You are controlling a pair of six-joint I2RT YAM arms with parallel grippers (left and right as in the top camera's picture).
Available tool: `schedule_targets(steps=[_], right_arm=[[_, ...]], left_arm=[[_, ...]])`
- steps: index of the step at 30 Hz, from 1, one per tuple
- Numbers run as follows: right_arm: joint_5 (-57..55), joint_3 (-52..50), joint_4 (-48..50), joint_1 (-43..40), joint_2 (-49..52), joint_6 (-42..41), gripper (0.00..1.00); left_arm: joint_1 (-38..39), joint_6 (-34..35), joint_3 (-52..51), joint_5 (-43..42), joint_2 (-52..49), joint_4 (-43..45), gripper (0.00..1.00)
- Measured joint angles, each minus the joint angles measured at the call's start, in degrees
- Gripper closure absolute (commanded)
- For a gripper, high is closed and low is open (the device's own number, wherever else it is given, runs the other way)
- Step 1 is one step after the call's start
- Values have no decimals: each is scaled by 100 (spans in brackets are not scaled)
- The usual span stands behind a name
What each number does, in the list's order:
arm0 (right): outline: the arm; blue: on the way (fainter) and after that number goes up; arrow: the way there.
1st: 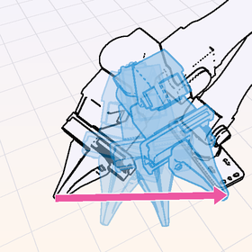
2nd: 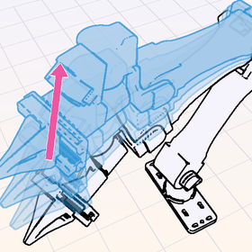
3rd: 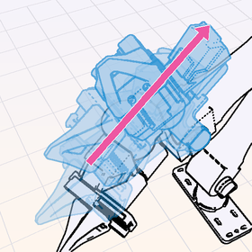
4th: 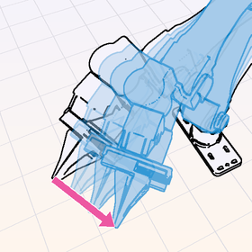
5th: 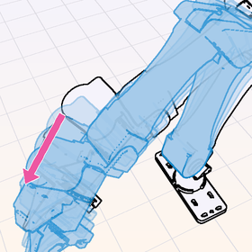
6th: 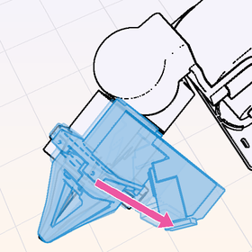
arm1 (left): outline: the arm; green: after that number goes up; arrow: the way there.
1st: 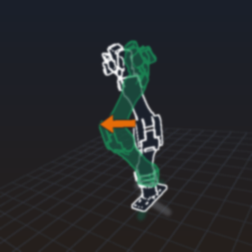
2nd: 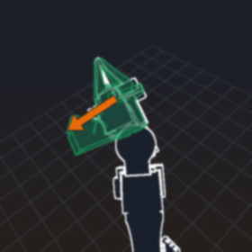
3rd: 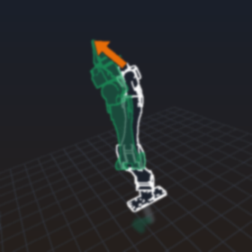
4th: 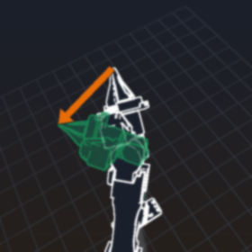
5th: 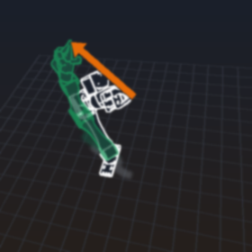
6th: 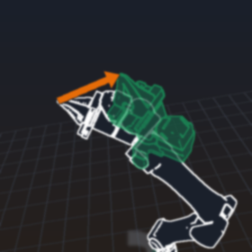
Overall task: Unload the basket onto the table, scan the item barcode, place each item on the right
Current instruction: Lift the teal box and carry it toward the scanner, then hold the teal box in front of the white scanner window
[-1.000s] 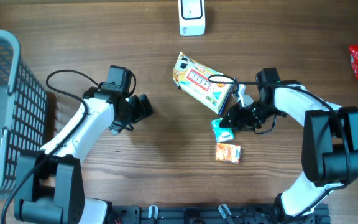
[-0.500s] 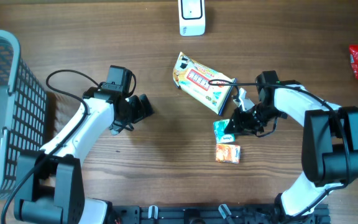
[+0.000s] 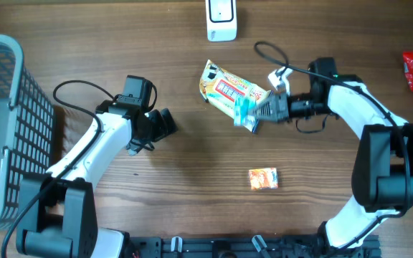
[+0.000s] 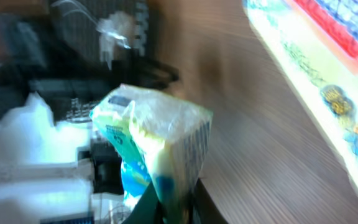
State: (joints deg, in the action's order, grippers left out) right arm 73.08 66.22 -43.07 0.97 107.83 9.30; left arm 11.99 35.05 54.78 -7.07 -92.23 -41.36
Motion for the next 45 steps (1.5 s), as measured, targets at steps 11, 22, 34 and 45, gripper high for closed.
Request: schedule_targets(steps=[11, 22, 34, 45], right_arm=[[1628, 63, 6551, 251, 28, -5958, 96], [1628, 59, 8216, 339, 31, -8225, 96], [1628, 59, 8264, -166, 31, -8472, 96], [1628, 59, 8264, -166, 31, -8467, 96]], left_arm=[[0, 0, 4, 0, 0, -2, 0], [0, 0, 4, 0, 0, -2, 0], [0, 0, 4, 0, 0, -2, 0], [0, 0, 4, 0, 0, -2, 0]])
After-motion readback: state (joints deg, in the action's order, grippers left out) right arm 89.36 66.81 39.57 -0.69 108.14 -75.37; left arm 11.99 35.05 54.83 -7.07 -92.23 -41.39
